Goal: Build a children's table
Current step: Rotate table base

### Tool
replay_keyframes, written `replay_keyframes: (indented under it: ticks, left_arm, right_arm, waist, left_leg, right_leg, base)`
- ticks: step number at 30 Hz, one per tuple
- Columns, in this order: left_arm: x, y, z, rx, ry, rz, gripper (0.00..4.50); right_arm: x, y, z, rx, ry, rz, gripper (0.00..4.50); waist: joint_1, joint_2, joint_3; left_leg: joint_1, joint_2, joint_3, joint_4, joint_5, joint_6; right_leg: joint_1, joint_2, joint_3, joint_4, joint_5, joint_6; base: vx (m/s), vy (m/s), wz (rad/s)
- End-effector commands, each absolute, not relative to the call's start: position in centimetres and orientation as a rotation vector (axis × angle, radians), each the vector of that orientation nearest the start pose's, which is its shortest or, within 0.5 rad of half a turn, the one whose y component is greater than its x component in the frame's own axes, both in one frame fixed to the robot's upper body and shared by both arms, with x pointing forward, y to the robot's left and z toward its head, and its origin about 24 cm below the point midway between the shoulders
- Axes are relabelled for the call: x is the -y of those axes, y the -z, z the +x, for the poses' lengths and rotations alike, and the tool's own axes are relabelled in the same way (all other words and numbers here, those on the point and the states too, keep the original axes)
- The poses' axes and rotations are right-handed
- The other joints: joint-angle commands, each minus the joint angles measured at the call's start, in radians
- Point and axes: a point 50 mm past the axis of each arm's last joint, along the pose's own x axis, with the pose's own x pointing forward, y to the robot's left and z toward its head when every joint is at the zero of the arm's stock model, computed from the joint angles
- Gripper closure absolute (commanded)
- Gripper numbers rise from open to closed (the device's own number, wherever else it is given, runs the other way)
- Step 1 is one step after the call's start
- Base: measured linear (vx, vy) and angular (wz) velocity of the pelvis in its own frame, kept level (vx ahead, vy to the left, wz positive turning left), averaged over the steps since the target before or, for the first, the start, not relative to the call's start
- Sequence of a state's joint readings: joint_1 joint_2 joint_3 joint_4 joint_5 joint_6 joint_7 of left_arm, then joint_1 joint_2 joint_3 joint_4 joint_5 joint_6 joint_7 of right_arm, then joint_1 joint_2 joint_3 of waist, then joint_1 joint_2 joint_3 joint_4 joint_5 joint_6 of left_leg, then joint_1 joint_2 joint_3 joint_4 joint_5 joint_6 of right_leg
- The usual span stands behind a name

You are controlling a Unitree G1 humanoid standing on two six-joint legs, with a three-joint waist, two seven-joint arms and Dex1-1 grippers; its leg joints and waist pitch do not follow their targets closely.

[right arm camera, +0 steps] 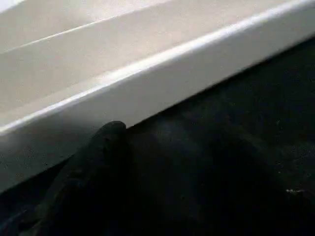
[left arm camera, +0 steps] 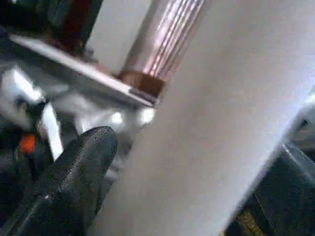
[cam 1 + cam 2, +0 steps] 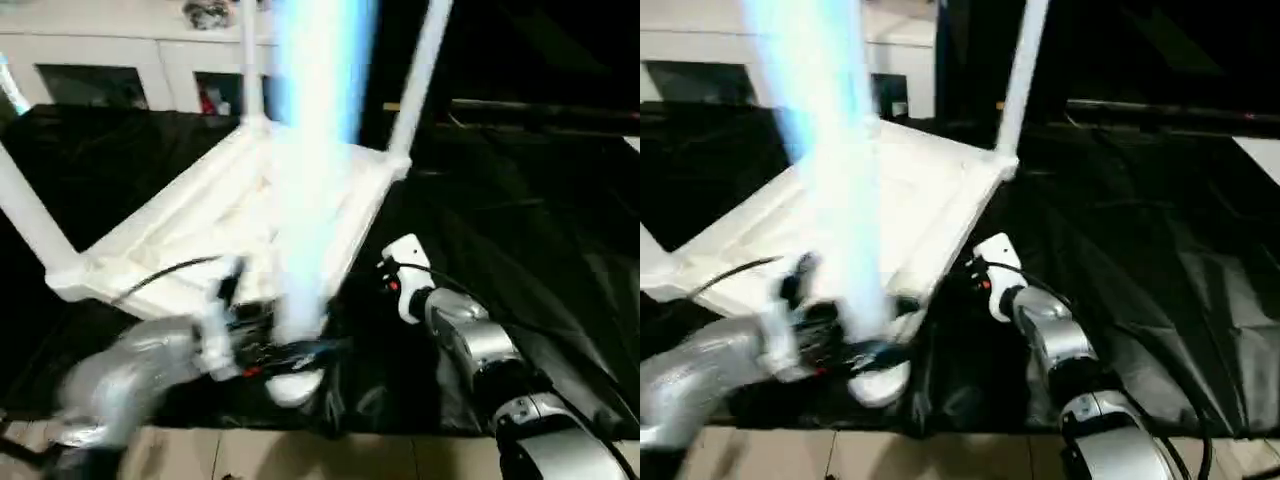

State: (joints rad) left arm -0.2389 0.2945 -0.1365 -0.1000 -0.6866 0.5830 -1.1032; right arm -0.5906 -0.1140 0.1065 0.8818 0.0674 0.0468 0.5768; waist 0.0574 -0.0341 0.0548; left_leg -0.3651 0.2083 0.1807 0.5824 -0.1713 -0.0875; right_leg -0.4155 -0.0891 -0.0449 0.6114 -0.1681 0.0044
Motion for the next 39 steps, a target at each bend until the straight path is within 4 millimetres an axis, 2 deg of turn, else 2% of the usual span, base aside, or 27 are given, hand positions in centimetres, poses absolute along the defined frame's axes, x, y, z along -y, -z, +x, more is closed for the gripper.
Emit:
replay_keyframes:
  ticks: [1,2,3,4,5,6,7,8,9,10,11,12,14,15,18,19,24,25,27,28,32,33,34,35,37,38,39]
  left_arm:
    - [-8.9,-9.6,24.6,-0.135,1.476,-0.415,0.04]
    - [-8.3,-9.5,24.9,-0.128,1.470,-0.404,0.04]
    - [-6.5,-9.3,26.1,-0.101,1.409,-0.339,0.04]
    - [-6.5,-9.3,26.1,-0.101,1.409,-0.339,0.04]
    - [-5.4,-9.3,26.9,-0.079,1.366,-0.301,0.04]
    - [-5.0,-9.3,27.1,-0.072,1.358,-0.296,0.04]
    - [-4.9,-9.3,27.2,-0.067,1.353,-0.293,0.04]
    - [-4.3,-9.5,27.5,-0.054,1.342,-0.282,0.04]
    - [-4.1,-9.6,27.6,-0.044,1.337,-0.268,0.04]
    - [-4.1,-9.6,27.6,-0.044,1.337,-0.268,0.04]
    - [-4.0,-9.6,28.0,-0.034,1.315,-0.242,0.04]
    - [-4.2,-9.5,28.2,-0.034,1.312,-0.219,0.04]
    - [-4.6,-9.3,28.3,-0.032,1.314,-0.176,0.04]
    - [-5.5,-8.9,28.7,-0.046,1.316,-0.131,0.04]
    - [-6.1,-8.8,28.9,-0.044,1.324,-0.100,0.04]
    - [-6.5,-8.7,28.9,-0.055,1.338,-0.092,0.04]
    - [-9.8,-7.5,28.6,-0.193,1.441,0.029,0.04]
    - [-10.3,-7.2,28.6,-0.221,1.455,0.069,0.21]
    - [-11.3,-6.6,28.5,-0.274,1.489,0.144,0.32]
    - [-11.6,-6.4,28.5,-0.294,1.504,0.168,0.40]
    - [-13.0,-5.8,29.3,-0.337,1.475,0.279,0.74]
    - [-13.2,-5.6,29.7,-0.341,1.460,0.302,0.80]
    - [-13.2,-5.6,29.7,-0.346,1.461,0.308,0.80]
    - [-13.3,-5.5,29.9,-0.356,1.452,0.320,0.80]
    - [-13.5,-5.3,30.1,-0.370,1.455,0.332,1.03]
    - [-13.6,-5.2,30.2,-0.386,1.457,0.333,1.14]
    - [-13.7,-5.2,30.2,-0.394,1.459,0.333,1.18]
  right_arm:
    - [9.1,-1.4,33.4,-0.355,-0.772,-0.058,1.23]
    - [9.1,-1.4,33.4,-0.353,-0.767,-0.057,1.23]
    - [9.8,-1.4,33.5,-0.349,-0.757,-0.046,1.23]
    - [9.8,-1.4,33.5,-0.349,-0.757,-0.046,1.23]
    - [10.4,-1.3,33.4,-0.347,-0.756,-0.044,1.23]
    - [10.6,-1.3,33.4,-0.348,-0.755,-0.049,1.23]
    - [10.8,-1.2,33.4,-0.348,-0.753,-0.051,1.23]
    - [11.5,-1.1,33.3,-0.348,-0.740,-0.058,1.23]
    - [12.1,-1.2,33.3,-0.347,-0.723,-0.057,1.23]
    - [12.1,-1.2,33.3,-0.347,-0.723,-0.057,1.23]
    - [13.0,-1.3,33.4,-0.337,-0.697,-0.050,1.23]
    - [13.8,-1.5,33.4,-0.331,-0.676,-0.044,1.23]
    - [14.6,-1.6,33.4,-0.327,-0.664,-0.043,1.23]
    - [15.8,-1.8,33.2,-0.318,-0.663,-0.055,1.23]
    - [16.4,-1.9,33.0,-0.314,-0.682,-0.066,1.23]
    - [16.7,-2.1,32.9,-0.308,-0.706,-0.072,1.23]
    - [18.6,-3.3,31.2,-0.299,-0.868,-0.165,1.23]
    - [19.0,-3.4,30.9,-0.309,-0.888,-0.185,1.23]
    - [19.8,-3.6,30.4,-0.331,-0.923,-0.212,1.23]
    - [20.0,-3.7,30.2,-0.339,-0.938,-0.220,1.23]
    - [20.7,-4.2,29.1,-0.380,-1.015,-0.244,1.23]
    - [20.7,-4.4,28.5,-0.393,-1.049,-0.242,0.96]
    - [20.7,-4.5,28.3,-0.399,-1.061,-0.237,0.96]
    - [20.7,-4.7,28.0,-0.408,-1.084,-0.230,0.96]
    - [20.8,-4.9,27.5,-0.423,-1.115,-0.230,0.77]
    - [20.9,-5.0,27.4,-0.427,-1.117,-0.242,0.64]
    - [20.9,-5.0,27.3,-0.429,-1.117,-0.248,0.56]
  waist:
    - [0.007,0.009,-0.062]
    - [0.003,0.007,-0.063]
    - [0.004,0.012,-0.063]
    - [0.002,0.009,-0.062]
    - [0.006,0.007,-0.064]
    - [0.014,0.012,-0.068]
    - [0.011,0.007,-0.066]
    - [0.010,0.015,-0.067]
    - [0.010,0.008,-0.069]
    - [0.011,0.007,-0.070]
    - [0.013,0.014,-0.072]
    - [0.011,0.010,-0.070]
    - [0.013,0.010,-0.071]
    - [0.016,0.017,-0.070]
    - [0.021,0.014,-0.069]
    - [0.023,0.020,-0.068]
    - [0.033,0.018,-0.065]
    - [0.035,0.018,-0.066]
    - [0.040,0.032,-0.064]
    - [0.039,0.028,-0.064]
    - [0.045,0.033,-0.066]
    - [0.050,0.031,-0.065]
    - [0.052,0.032,-0.065]
    - [0.054,0.039,-0.065]
    - [0.057,0.034,-0.067]
    - [0.058,0.043,-0.067]
    - [0.057,0.039,-0.067]
  left_leg:
    - [0.002,0.010,-0.002,-0.077,-0.292,-0.025]
    - [-0.002,0.009,-0.003,-0.077,-0.286,-0.023]
    - [0.001,0.009,-0.004,-0.075,-0.292,-0.021]
    - [0.006,0.009,0.000,-0.073,-0.302,-0.017]
    - [0.014,0.010,0.002,-0.069,-0.305,-0.016]
    - [0.008,0.010,-0.001,-0.068,-0.272,-0.007]
    - [0.003,0.009,0.000,-0.069,-0.265,-0.003]
    - [-0.003,0.007,-0.003,-0.070,-0.260,-0.002]
    - [0.000,0.008,-0.002,-0.067,-0.259,0.001]
    - [0.001,0.009,-0.002,-0.065,-0.254,0.004]
    - [0.004,0.010,-0.001,-0.063,-0.242,0.009]
    - [0.001,0.008,0.000,-0.063,-0.236,0.019]
    - [0.003,0.008,0.000,-0.062,-0.241,0.029]
    - [0.004,0.008,-0.001,-0.063,-0.251,0.032]
    - [0.005,0.008,-0.001,-0.063,-0.262,0.028]
    - [0.006,0.009,-0.001,-0.063,-0.272,0.025]
    - [0.007,0.009,-0.002,-0.066,-0.289,0.036]
    - [0.008,0.009,-0.001,-0.065,-0.286,0.036]
    - [0.011,0.011,-0.002,-0.067,-0.298,0.030]
    - [0.009,0.012,-0.001,-0.068,-0.302,0.029]
    - [0.009,0.011,-0.001,-0.066,-0.307,0.025]
    - [0.010,0.010,-0.001,-0.064,-0.305,0.030]
    - [0.008,0.011,-0.002,-0.066,-0.302,0.032]
    - [0.008,0.010,-0.003,-0.066,-0.301,0.032]
    - [0.005,0.011,-0.004,-0.066,-0.293,0.033]
    - [0.005,0.012,-0.006,-0.067,-0.289,0.029]
    - [0.007,0.012,-0.004,-0.065,-0.294,0.027]
  right_leg:
    - [0.056,-0.033,0.028,-0.072,-0.295,-0.171]
    - [0.057,-0.033,0.027,-0.072,-0.295,-0.165]
    - [0.055,-0.033,0.027,-0.075,-0.304,-0.161]
    - [0.048,-0.030,0.029,-0.082,-0.307,-0.160]
    - [0.045,-0.031,0.030,-0.081,-0.296,-0.166]
    - [0.054,-0.034,0.030,-0.073,-0.234,-0.184]
    - [0.056,-0.032,0.029,-0.073,-0.225,-0.186]
    - [0.061,-0.032,0.026,-0.070,-0.226,-0.187]
    - [0.059,-0.033,0.026,-0.073,-0.228,-0.189]
    - [0.060,-0.033,0.026,-0.072,-0.219,-0.194]
    - [0.059,-0.034,0.027,-0.068,-0.186,-0.209]
    - [0.060,-0.030,0.026,-0.068,-0.160,-0.219]
    - [0.060,-0.029,0.025,-0.068,-0.158,-0.225]
    - [0.060,-0.029,0.024,-0.069,-0.170,-0.222]
    - [0.060,-0.030,0.024,-0.071,-0.197,-0.224]
    - [0.059,-0.033,0.024,-0.071,-0.215,-0.223]
    - [0.057,-0.029,0.024,-0.076,-0.270,-0.194]
    - [0.056,-0.029,0.024,-0.076,-0.273,-0.195]
    - [0.052,-0.029,0.023,-0.079,-0.292,-0.198]
    - [0.053,-0.029,0.024,-0.078,-0.293,-0.199]
    - [0.054,-0.031,0.025,-0.078,-0.299,-0.196]
    - [0.053,-0.029,0.025,-0.081,-0.303,-0.189]
    - [0.055,-0.032,0.025,-0.080,-0.308,-0.186]
    - [0.056,-0.032,0.025,-0.082,-0.314,-0.182]
    - [0.057,-0.033,0.024,-0.080,-0.309,-0.183]
    - [0.057,-0.035,0.024,-0.078,-0.307,-0.185]
    - [0.053,-0.034,0.025,-0.082,-0.311,-0.185]
  base:
    - [0.000,0.000,0.00]
    - [0.000,0.000,0.00]
    - [0.000,0.000,0.00]
    - [0.000,0.000,0.00]
    - [0.000,0.000,0.00]
    - [0.000,0.000,0.00]
    - [0.000,0.000,0.00]
    - [0.000,0.000,0.00]
    - [0.000,0.000,0.00]
    - [0.000,0.000,0.00]
    - [0.000,0.000,0.00]
    - [0.000,0.000,0.00]
    - [0.000,0.000,0.00]
    - [0.000,0.000,0.00]
    - [0.000,0.000,0.00]
    - [0.000,0.000,0.00]
    - [0.000,0.000,0.00]
    - [0.000,0.000,0.00]
    - [0.000,0.000,0.00]
    - [0.000,0.000,0.00]
    - [0.000,0.000,0.00]
    - [0.000,0.000,0.00]
    - [0.000,0.000,0.00]
    - [0.000,0.000,0.00]
    - [0.000,0.000,0.00]
    - [0.000,0.000,0.00]
    - [0.000,0.000,0.00]
